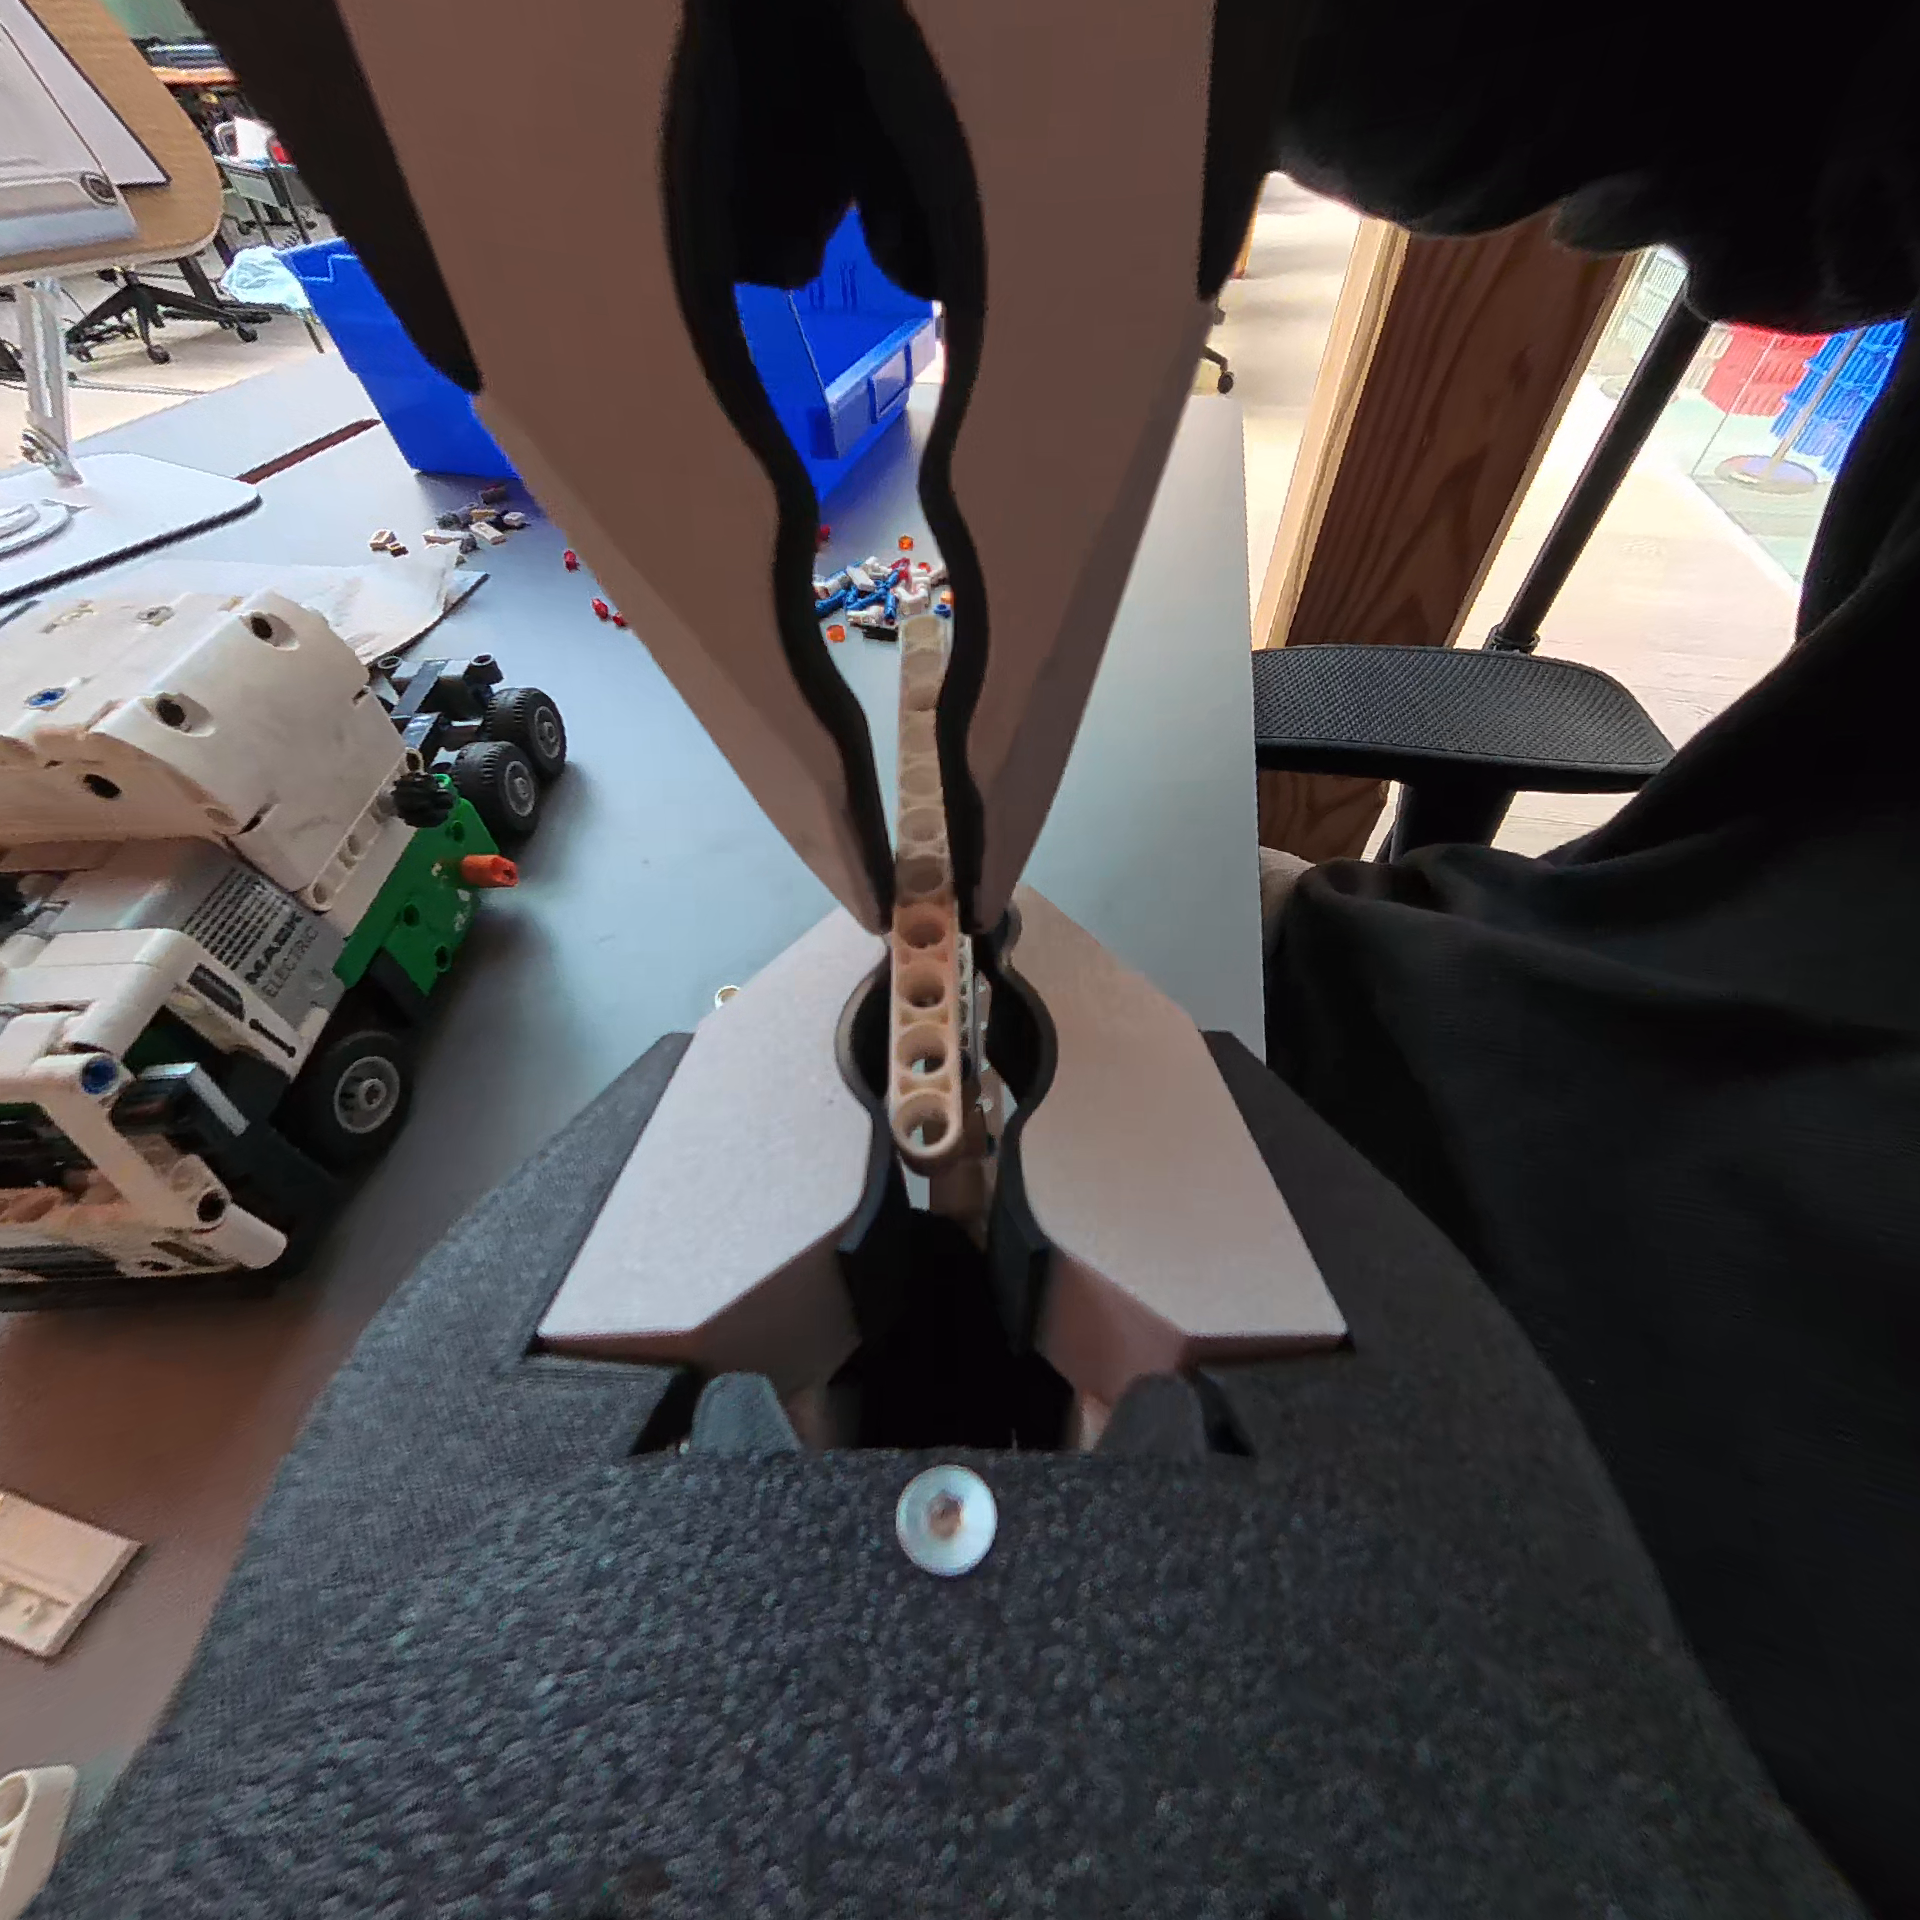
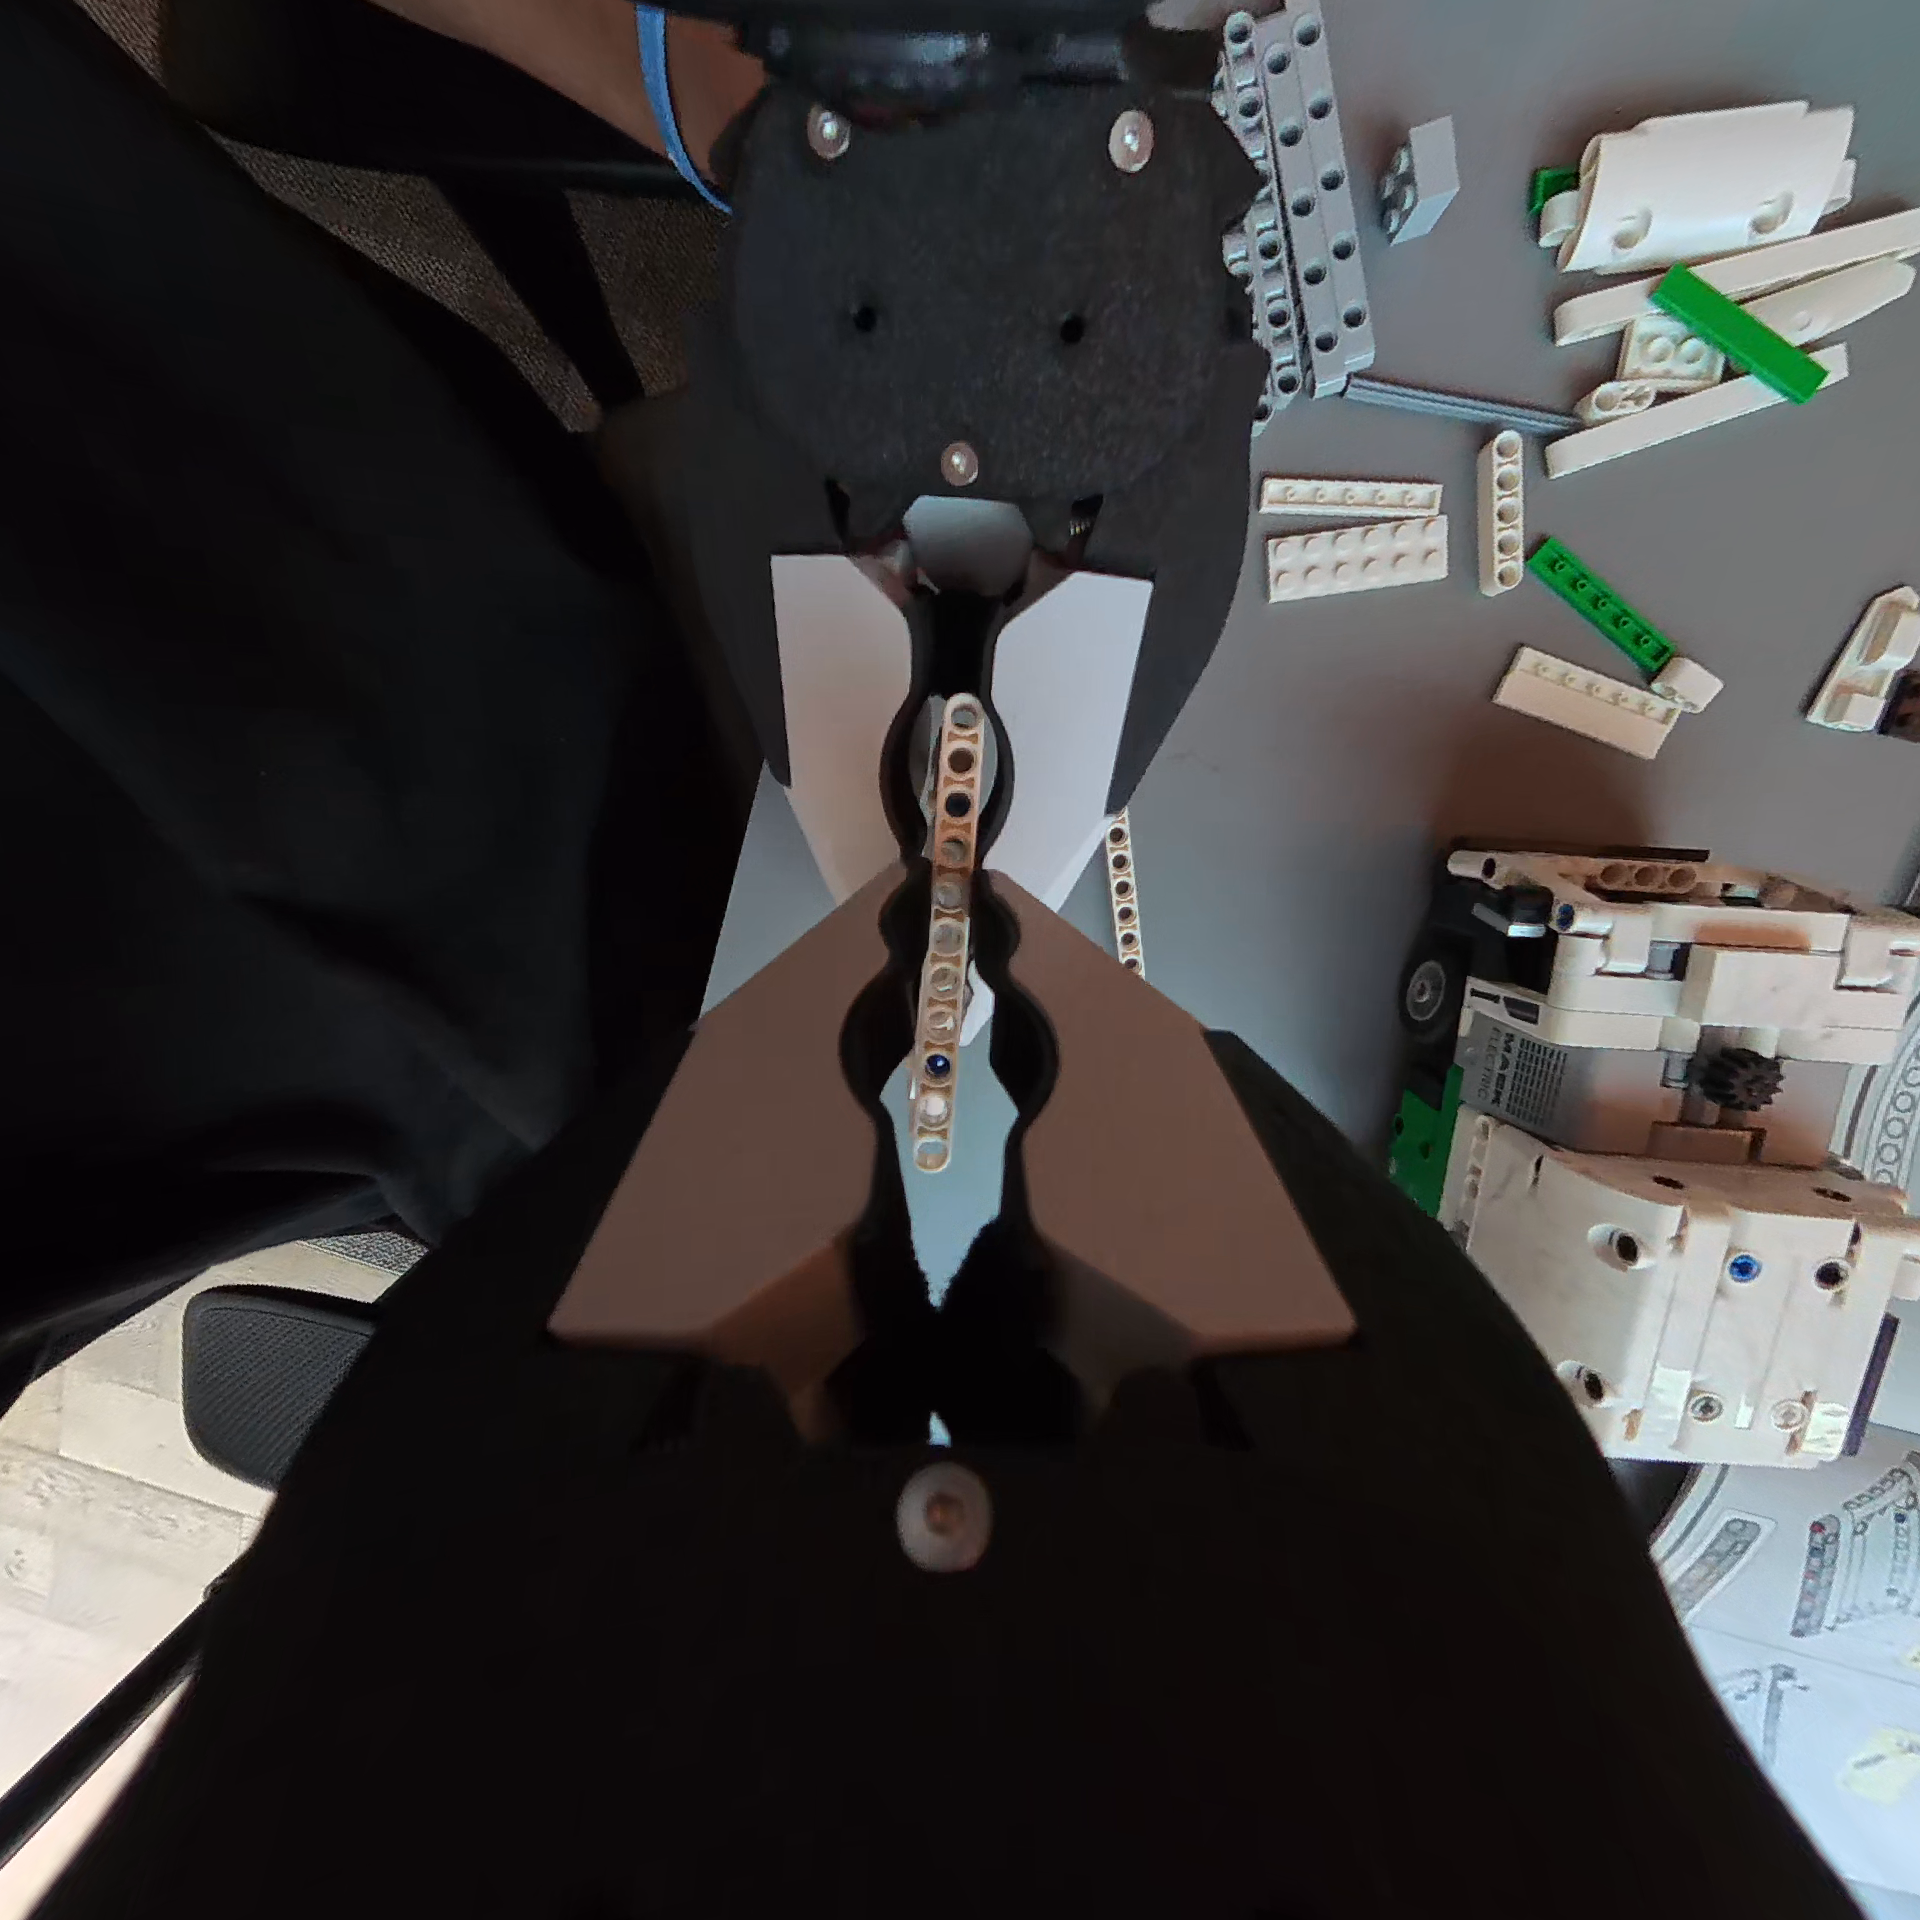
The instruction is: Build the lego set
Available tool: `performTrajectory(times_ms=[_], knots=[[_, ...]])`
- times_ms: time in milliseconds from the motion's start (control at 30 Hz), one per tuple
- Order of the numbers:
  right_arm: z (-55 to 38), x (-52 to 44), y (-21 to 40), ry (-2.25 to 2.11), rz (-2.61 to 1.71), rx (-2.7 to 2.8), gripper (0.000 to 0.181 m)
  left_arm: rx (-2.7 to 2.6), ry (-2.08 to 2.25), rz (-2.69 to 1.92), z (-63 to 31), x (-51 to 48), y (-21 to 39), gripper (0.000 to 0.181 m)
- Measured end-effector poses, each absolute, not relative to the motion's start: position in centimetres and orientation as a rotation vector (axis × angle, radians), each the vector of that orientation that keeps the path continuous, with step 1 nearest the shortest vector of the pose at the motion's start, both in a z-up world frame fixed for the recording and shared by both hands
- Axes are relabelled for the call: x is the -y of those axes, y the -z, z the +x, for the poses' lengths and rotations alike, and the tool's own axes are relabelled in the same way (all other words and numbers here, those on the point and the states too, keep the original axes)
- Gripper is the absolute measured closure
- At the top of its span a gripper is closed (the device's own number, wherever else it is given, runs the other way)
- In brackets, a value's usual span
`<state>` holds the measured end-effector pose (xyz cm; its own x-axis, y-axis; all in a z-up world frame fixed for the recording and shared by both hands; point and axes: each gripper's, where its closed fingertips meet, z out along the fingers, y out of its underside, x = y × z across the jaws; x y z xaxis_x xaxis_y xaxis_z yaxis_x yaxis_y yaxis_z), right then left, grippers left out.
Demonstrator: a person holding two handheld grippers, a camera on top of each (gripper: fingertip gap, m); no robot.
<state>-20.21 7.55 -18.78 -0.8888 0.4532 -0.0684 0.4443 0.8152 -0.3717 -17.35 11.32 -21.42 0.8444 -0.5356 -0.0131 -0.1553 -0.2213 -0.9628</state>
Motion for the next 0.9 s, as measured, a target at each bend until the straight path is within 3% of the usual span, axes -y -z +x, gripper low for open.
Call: performTrajectory(times_ms=[33, 500, 900], knots=[[-20.22, -7.51, 18.73, -0.602, -0.731, 2.97, 0.174, -0.527, 0.386, -1.781, -17.36, -11.3, 21.36, 0.176], [-19.98, -7.68, 18.62, -0.662, -0.745, 2.922, 0.165, -0.525, 0.409, -1.775, -17.3, -11.21, 21.26, 0.175], [-20.15, -7.48, 18.65, -0.699, -0.714, 2.95, 0.174, -0.539, 0.417, -1.774, -17.11, -11.11, 21.28, 0.176]])
